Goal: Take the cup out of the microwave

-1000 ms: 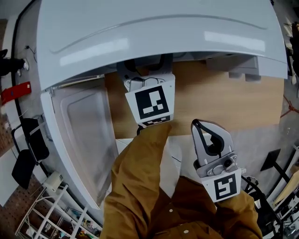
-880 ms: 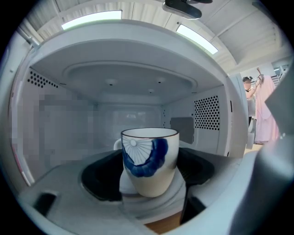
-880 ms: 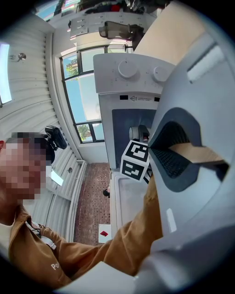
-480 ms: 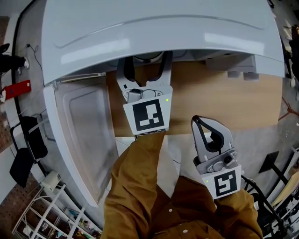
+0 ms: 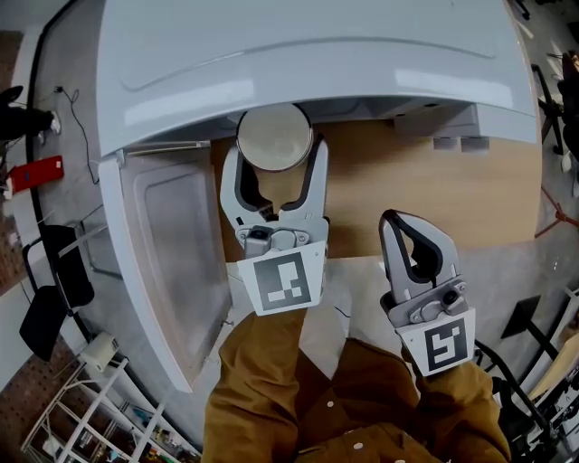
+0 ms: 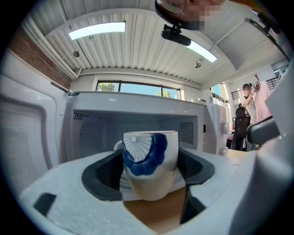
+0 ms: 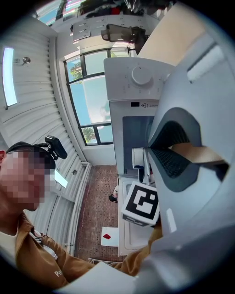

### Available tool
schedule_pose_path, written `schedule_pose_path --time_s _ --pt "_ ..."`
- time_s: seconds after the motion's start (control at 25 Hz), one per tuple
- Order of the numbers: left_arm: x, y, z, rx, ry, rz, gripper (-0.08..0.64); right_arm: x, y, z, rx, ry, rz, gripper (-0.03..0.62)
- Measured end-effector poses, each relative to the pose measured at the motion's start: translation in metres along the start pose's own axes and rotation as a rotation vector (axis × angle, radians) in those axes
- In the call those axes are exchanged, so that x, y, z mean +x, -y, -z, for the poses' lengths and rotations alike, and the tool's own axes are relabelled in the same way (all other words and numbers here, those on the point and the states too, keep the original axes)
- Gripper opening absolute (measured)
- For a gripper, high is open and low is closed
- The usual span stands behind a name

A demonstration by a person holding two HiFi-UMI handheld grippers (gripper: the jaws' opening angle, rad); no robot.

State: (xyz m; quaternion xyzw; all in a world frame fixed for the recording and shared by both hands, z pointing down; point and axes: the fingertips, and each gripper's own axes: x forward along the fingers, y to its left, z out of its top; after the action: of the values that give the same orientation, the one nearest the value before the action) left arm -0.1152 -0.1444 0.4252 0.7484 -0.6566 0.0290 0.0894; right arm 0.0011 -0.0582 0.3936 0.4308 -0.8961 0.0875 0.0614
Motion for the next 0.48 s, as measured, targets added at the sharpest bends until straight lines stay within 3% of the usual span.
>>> schedule_pose_path --time_s 0.2,0.48 --pt "-0.033 0.005 -0.011 0.003 -0.012 -0.002 0.36 0.0 0.003 -0.019 -0.004 0.039 0.006 0.006" --pt "-0.067 0.027 -0.056 0.027 0.015 0.045 0.36 -0.003 0.001 -0.058 -0.034 0.082 -0.004 0.006"
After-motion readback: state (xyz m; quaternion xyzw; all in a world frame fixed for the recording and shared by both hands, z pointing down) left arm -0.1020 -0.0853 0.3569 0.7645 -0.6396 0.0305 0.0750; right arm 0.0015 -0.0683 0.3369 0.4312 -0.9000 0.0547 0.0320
